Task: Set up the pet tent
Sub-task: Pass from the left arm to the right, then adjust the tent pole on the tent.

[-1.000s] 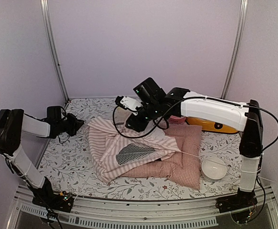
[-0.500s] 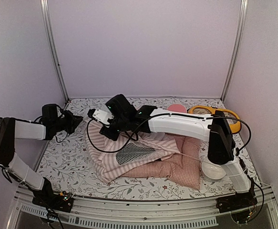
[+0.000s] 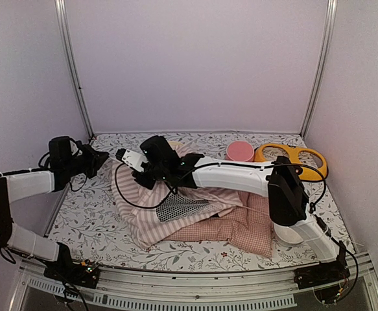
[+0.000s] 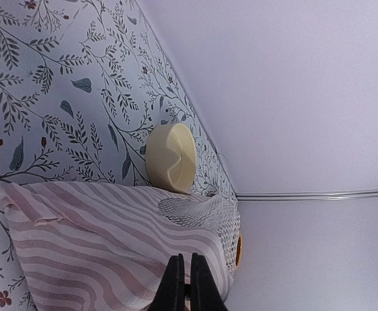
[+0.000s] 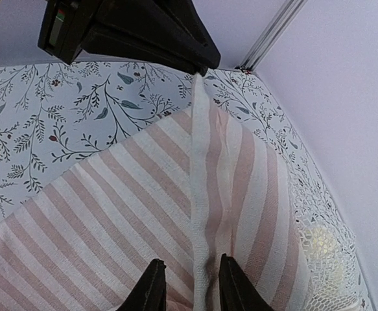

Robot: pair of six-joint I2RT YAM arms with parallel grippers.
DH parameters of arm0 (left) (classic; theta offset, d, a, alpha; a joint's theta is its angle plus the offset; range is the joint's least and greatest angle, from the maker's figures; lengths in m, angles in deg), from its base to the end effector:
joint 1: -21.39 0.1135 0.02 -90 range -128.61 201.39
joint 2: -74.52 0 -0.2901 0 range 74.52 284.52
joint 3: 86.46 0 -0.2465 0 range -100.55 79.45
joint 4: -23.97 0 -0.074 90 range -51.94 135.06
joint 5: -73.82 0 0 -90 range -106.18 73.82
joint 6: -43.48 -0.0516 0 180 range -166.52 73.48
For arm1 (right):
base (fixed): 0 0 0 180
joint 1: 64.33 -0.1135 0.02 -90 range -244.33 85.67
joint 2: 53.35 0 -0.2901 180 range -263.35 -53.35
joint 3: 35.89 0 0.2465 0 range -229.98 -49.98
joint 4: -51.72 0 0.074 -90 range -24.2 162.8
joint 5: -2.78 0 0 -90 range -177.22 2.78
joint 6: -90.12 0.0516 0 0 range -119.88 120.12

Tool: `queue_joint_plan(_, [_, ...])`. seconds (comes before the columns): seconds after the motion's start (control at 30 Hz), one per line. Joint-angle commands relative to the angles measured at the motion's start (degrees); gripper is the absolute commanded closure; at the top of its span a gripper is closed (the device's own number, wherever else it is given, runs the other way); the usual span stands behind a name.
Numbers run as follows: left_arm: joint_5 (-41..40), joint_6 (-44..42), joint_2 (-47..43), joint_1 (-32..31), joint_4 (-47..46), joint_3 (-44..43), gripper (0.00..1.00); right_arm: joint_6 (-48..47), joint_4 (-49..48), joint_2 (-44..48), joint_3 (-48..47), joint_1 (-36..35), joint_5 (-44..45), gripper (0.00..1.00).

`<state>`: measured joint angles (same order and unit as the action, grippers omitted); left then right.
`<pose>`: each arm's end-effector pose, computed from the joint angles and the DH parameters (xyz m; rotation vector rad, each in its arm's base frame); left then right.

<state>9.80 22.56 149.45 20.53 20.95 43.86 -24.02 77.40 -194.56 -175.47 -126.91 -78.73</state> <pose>0.2786 -0.0268 0.2429 -0.9114 1.9278 -1.2095 0.2847 0.5323 0.2309 -1.3403 1.5543 0.2674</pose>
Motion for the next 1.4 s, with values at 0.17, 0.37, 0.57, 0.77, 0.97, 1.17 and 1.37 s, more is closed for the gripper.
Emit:
queue_joint_plan(0.17, [2.7, -2.4, -2.5, -0.5, 3.2, 0.2, 1.00, -1.9, -1.9, -0.5, -0.8, 0.5, 4.0, 0.71])
queue_joint_plan(0.37, [2.2, -2.9, -4.3, -0.2, 4.3, 0.1, 1.00, -2.5, -0.8, -0.5, -0.5, 0.5, 3.7, 0.74])
queue_joint_plan(0.57, [2.4, -3.8, -5.1, 0.6, 5.6, -0.8, 1.00, -2.1, 0.6, 0.2, -0.2, 0.5, 2.8, 0.83])
queue_joint_plan(0.77, [3.0, -6.0, -5.2, 2.4, 6.8, -1.5, 1.00, -0.4, 0.8, 3.2, 1.5, 0.5, 3.7, 1.00])
queue_joint_plan(0.97, [3.1, -9.0, -4.7, 3.6, 8.9, -2.3, 0.77, 2.1, 2.6, 6.0, 2.0, 0.5, 2.9, 1.00])
queue_joint_plan(1.17, [0.3, -10.5, -6.2, 5.8, 10.9, 0.3, 0.53, 2.9, 6.1, 8.2, 0.5, 0.5, 3.5, 1.00])
queue_joint_plan(1.37, [1.0, -10.5, -3.6, 9.4, 7.8, 4.2, 0.52, 3.7, 7.6, 8.7, 0.3, 0.4, 2.6, 1.00])
